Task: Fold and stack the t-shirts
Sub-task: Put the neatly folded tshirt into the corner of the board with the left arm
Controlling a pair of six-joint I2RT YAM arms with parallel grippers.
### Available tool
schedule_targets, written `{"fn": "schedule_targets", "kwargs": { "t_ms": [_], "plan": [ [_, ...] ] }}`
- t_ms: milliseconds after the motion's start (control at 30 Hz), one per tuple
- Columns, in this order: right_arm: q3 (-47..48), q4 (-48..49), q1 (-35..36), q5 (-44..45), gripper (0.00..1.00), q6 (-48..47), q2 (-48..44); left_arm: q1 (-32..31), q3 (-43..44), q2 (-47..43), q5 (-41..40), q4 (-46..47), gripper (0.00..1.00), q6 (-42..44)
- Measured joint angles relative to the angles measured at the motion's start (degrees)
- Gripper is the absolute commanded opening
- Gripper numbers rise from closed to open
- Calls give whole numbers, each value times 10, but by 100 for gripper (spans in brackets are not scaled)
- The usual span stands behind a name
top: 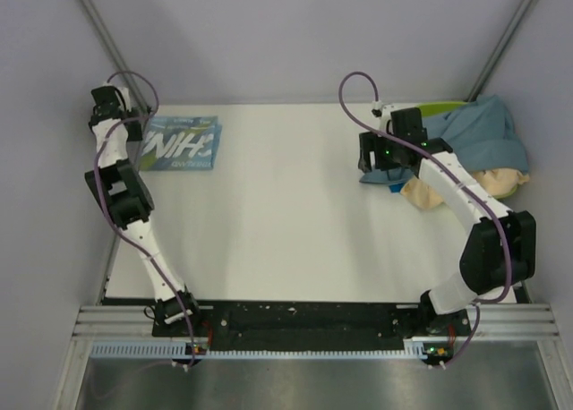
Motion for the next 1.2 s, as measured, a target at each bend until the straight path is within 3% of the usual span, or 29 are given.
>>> {"fn": "schedule_targets", "kwargs": {
  "t_ms": [167,200,233,300,433,667,833,967,1067,1200],
  "plan": [
    [-9,10,0,11,87,-1,-25,-35,-201,-174,-16,52,72,66],
    [-18,18,0,13,99,-1,-37,-54,-245,-213,-12,59,74,78],
    [-34,28,0,15,99,-1,-54,-75,-289,-253,-6,66,78,89],
    [-71,51,0,19,99,-1,-87,-117,-380,-331,25,82,99,101],
    [-172,111,0,28,99,-1,-165,-180,-538,-476,144,74,99,111],
    [-364,249,0,41,99,32,-255,-206,-803,-715,277,130,99,101],
    [-475,323,0,92,99,42,-307,-208,-960,-815,279,230,99,63],
    [-510,373,0,133,99,42,-352,-208,-1090,-831,257,358,99,21],
    [-518,412,0,157,99,41,-376,-208,-1140,-831,243,411,99,9],
    [-528,457,0,176,99,30,-391,-208,-1144,-831,240,462,99,-9]
  ]
}}
